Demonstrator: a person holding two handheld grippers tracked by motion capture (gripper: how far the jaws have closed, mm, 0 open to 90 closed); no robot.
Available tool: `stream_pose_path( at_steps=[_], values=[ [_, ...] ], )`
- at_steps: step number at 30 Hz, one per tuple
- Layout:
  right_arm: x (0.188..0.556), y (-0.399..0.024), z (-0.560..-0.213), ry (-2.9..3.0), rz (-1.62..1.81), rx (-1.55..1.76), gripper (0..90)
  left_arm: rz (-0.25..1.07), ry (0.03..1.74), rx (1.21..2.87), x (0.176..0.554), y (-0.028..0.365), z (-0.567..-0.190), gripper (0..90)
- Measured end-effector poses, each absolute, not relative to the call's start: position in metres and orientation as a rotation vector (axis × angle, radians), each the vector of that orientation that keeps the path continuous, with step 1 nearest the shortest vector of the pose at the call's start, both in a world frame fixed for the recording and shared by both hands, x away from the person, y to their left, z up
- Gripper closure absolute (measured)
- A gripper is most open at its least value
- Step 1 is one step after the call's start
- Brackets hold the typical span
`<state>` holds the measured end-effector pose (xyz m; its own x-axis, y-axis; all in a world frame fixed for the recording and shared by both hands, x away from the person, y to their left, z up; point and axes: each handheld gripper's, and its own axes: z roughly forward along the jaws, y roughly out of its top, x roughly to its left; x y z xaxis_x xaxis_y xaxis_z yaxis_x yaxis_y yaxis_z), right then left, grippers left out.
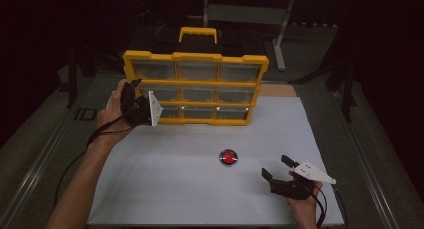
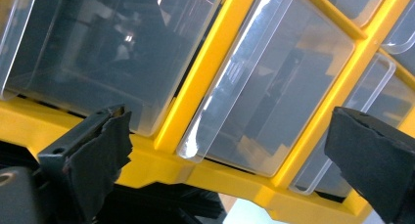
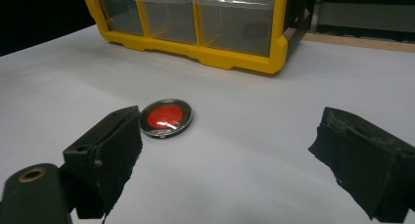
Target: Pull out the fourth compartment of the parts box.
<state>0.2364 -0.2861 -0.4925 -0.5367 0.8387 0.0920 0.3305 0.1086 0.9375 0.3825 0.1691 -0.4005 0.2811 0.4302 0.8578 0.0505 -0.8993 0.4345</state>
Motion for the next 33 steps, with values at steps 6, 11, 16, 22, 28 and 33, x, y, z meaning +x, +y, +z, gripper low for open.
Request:
stream_pose_path(
  at_steps=[6, 11, 16, 22, 28, 33],
  values=[
    [0.237, -0.286, -0.493, 1.923, 1.427, 1.137, 9.8, 1.689, 0.414, 2.252, 0.384, 0.166, -0.406, 4.0],
    [0.237, -0.286, -0.493, 1.923, 1.423, 1.137, 9.7, 1.731, 0.401, 2.254, 0.385, 0.164, -0.407, 3.9],
    [0.236, -0.286, -0.492, 1.922, 1.424, 1.135, 9.8, 1.788, 0.389, 2.258, 0.386, 0.161, -0.408, 5.0],
    [0.236, -0.286, -0.493, 1.922, 1.421, 1.136, 9.8, 1.842, 0.371, 2.253, 0.388, 0.158, -0.411, 6.2],
    [0.236, -0.286, -0.492, 1.922, 1.421, 1.133, 9.7, 1.897, 0.324, 2.267, 0.39, 0.154, -0.415, 7.7],
    [0.236, -0.286, -0.493, 1.924, 1.414, 1.132, 9.8, 1.956, 0.315, 2.242, 0.391, 0.151, -0.419, 13.2]
  ],
)
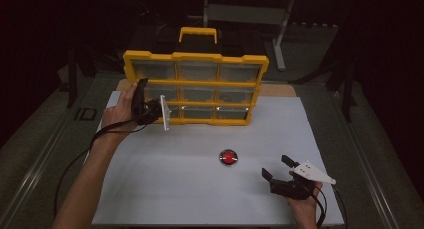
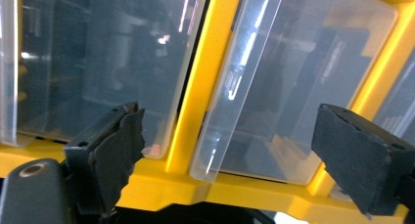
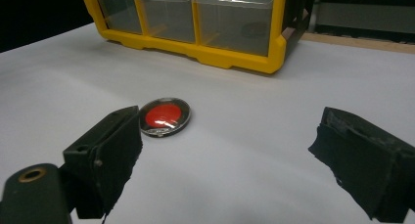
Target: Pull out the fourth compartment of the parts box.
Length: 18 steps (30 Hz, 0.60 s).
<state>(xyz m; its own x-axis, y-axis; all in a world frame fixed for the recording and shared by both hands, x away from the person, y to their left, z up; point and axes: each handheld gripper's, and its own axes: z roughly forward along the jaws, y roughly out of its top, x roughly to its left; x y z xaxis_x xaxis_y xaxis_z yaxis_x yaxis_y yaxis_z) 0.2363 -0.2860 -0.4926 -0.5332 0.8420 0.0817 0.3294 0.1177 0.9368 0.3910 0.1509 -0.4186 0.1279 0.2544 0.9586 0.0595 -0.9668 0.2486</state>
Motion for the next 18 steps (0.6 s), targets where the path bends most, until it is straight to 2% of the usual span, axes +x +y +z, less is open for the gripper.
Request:
stream_pose_path(
  at_steps=[10, 18],
  values=[
    [0.236, -0.286, -0.492, 1.921, 1.413, 1.132, 9.8, 2.049, 0.285, 2.223, 0.396, 0.147, -0.428, 18.1],
    [0.236, -0.286, -0.492, 1.921, 1.409, 1.129, 9.8, 2.102, 0.258, 2.195, 0.396, 0.146, -0.431, 27.4]
  ],
)
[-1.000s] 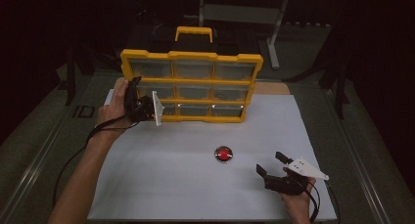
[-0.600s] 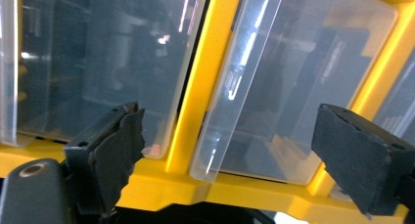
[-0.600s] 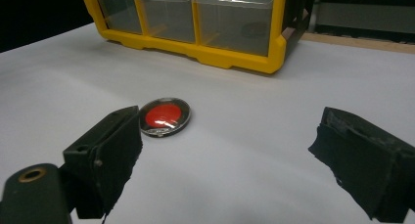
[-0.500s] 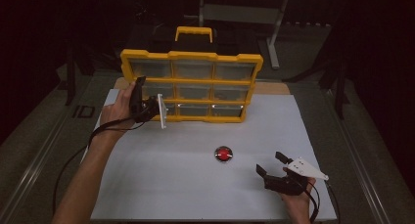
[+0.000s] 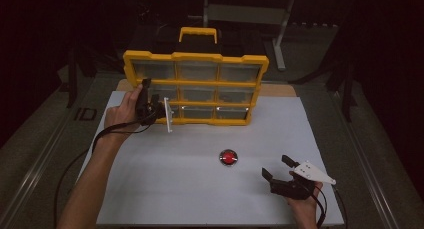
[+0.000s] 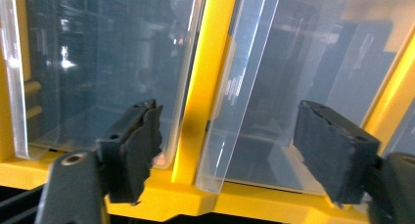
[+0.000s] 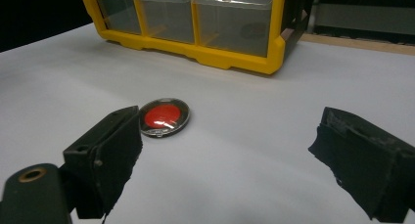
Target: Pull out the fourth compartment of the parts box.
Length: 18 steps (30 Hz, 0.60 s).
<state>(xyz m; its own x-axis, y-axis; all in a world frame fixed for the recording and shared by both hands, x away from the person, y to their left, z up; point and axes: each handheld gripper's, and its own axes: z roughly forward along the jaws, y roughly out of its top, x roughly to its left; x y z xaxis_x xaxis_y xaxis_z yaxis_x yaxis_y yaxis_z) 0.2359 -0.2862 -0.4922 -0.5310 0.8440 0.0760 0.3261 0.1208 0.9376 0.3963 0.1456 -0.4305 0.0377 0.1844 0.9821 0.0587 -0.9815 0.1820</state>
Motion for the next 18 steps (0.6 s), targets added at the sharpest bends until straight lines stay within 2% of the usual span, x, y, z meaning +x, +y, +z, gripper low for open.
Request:
stream_pose_path(
  at_steps=[6, 13, 18],
  values=[
    [0.2359, -0.2865, -0.4922, 1.917, 1.408, 1.131, 9.8, 2.162, 0.233, 2.161, 0.3975, 0.1469, -0.4316, 37.4],
    [0.2361, -0.2859, -0.4924, 1.92, 1.407, 1.129, 9.8, 2.193, 0.212, 2.153, 0.3975, 0.1445, -0.4333, 43.6],
    [0.2363, -0.2857, -0.4925, 1.922, 1.407, 1.13, 9.8, 2.209, 0.2, 2.138, 0.3968, 0.1416, -0.4333, 51.1]
  ],
)
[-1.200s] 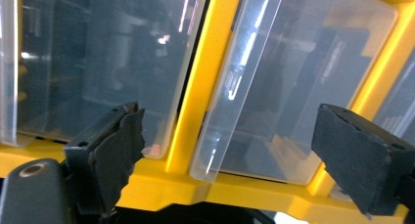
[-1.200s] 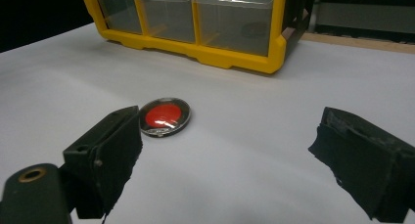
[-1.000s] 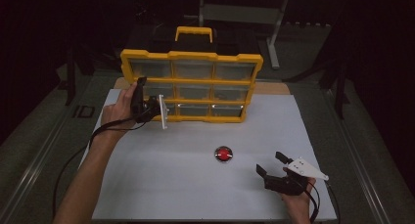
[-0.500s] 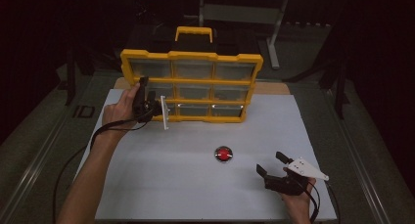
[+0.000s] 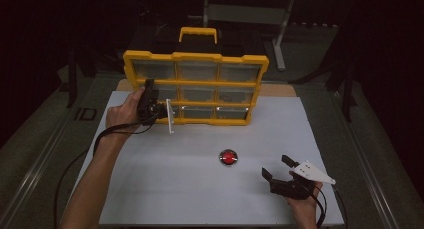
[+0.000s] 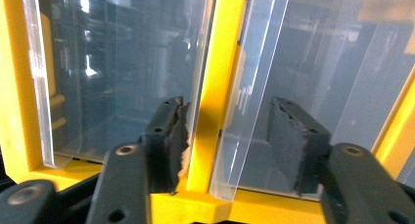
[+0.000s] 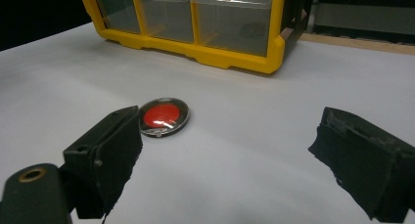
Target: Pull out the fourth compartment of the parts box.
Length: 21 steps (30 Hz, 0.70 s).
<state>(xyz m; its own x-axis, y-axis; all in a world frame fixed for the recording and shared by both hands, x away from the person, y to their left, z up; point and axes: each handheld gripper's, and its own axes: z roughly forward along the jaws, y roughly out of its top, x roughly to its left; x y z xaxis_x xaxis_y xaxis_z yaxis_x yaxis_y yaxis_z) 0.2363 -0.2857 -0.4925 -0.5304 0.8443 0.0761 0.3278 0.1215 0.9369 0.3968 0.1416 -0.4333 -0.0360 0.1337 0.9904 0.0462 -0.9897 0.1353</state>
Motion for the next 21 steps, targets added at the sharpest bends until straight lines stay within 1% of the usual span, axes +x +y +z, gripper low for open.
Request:
stream_pose_path(
  at_steps=[2, 9, 15, 21],
  values=[
    [0.2362, -0.2856, -0.4925, 1.922, 1.406, 1.13, 9.8, 2.21, 0.202, 2.135, 0.3969, 0.1413, -0.4326, 55.0],
    [0.2363, -0.2857, -0.4924, 1.921, 1.406, 1.13, 9.8, 2.251, 0.178, 2.138, 0.3965, 0.1403, -0.4349, 63.7],
    [0.2361, -0.2863, -0.4922, 1.918, 1.404, 1.132, 9.8, 2.302, 0.148, 2.131, 0.3958, 0.1384, -0.4385, 66.7],
    [0.2359, -0.2863, -0.4921, 1.918, 1.403, 1.132, 9.8, 2.32, 0.125, 2.149, 0.3944, 0.1376, -0.4399, 70.3]
  ],
)
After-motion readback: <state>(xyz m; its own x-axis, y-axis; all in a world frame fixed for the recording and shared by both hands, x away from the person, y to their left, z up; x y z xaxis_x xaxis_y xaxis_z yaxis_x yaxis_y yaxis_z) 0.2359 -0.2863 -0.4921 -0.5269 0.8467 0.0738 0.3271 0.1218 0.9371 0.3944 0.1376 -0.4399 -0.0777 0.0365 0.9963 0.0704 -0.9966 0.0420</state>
